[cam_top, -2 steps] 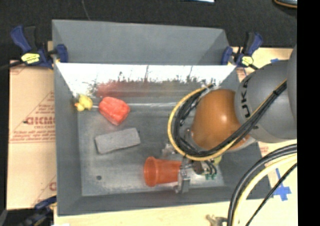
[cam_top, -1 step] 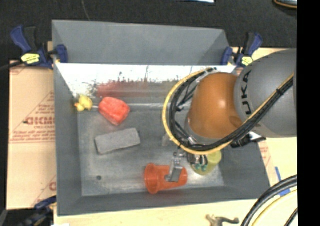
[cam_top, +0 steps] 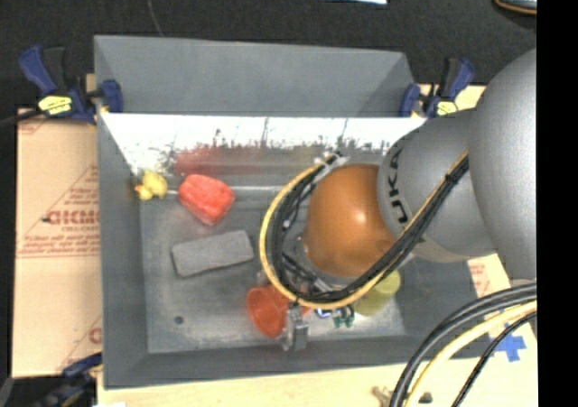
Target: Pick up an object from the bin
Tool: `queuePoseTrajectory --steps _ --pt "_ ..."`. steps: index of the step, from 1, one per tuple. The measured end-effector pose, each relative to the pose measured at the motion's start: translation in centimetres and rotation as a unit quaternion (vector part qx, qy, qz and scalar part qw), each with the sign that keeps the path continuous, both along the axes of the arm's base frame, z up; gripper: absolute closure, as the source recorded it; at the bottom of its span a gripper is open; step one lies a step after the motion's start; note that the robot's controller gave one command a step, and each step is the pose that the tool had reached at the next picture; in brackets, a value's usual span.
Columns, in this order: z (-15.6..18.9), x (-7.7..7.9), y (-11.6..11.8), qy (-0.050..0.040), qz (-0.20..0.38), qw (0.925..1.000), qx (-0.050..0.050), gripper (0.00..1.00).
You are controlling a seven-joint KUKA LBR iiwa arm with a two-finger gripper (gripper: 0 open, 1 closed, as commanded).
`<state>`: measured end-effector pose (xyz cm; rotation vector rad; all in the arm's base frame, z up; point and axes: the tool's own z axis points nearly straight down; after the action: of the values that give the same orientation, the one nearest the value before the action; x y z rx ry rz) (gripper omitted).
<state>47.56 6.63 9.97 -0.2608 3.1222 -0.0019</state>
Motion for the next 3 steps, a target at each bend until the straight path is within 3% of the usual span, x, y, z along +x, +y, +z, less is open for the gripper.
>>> queuePoseTrajectory --steps 1,2,3 --pt "-2.8 0.1 -0.7 -0.0160 -0.028 0.9995 0.001 0.00" --pt "-2.9 1.1 -6.1 -0.0069 -0.094 0.9955 0.001 1.00" --pt "-2.8 1.0 -6.1 -0.0069 -0.094 0.9955 0.001 1.00"
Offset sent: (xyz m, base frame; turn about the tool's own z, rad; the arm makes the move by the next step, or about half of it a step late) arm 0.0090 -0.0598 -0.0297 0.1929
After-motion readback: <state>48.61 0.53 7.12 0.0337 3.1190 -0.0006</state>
